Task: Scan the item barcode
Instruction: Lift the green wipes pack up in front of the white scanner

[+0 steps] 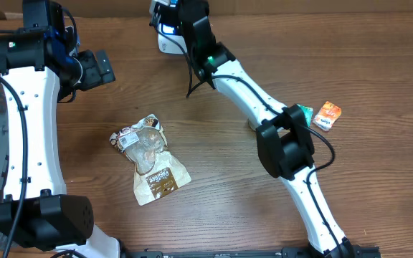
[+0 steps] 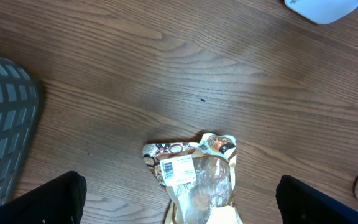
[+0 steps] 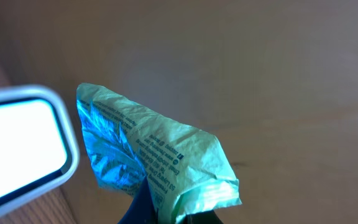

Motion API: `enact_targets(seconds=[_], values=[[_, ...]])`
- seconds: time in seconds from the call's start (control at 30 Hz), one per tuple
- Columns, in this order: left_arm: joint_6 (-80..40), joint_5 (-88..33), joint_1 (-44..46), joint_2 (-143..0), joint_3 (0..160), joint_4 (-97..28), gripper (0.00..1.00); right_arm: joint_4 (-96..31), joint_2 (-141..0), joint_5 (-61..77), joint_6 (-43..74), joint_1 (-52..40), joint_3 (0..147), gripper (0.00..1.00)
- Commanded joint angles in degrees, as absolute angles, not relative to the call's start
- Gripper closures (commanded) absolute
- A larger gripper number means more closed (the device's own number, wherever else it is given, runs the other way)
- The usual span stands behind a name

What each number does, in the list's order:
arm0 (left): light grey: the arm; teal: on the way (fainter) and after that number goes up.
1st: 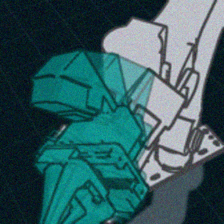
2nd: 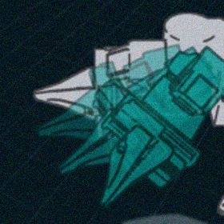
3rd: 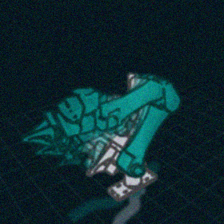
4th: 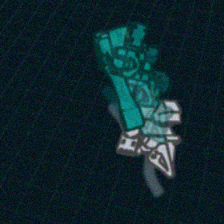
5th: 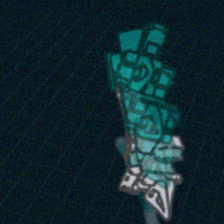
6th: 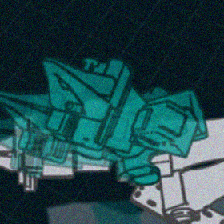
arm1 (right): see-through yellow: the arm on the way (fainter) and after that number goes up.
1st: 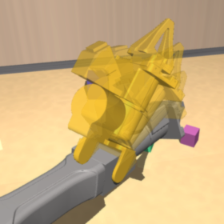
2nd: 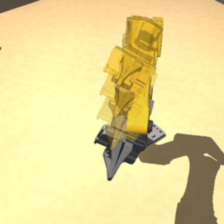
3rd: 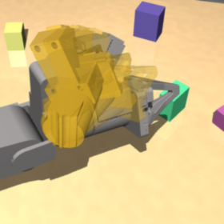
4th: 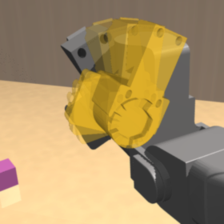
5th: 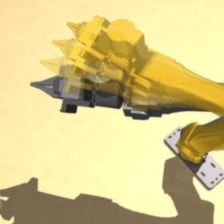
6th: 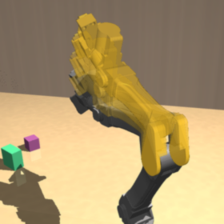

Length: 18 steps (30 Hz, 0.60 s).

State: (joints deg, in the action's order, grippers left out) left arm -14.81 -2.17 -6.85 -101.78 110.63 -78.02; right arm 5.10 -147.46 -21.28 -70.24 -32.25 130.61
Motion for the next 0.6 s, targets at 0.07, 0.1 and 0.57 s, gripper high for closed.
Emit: enact_targets(seconds=[0.07,0.1,0.57], values=[[-14.79,-2.42,-6.46,-101.14,111.15,-77.95,0.00,7.01,-149.62,-21.37,-81.71,-32.25,132.00,0.96],[-14.79,-2.42,-6.46,-101.14,111.15,-77.95,0.00,7.22,-149.62,-21.39,-81.73,-32.25,132.03,0.96],[-14.79,-2.39,-6.46,-101.14,111.15,-77.93,0.00,9.63,-149.60,-22.59,-81.76,-32.32,132.03,0.96]])
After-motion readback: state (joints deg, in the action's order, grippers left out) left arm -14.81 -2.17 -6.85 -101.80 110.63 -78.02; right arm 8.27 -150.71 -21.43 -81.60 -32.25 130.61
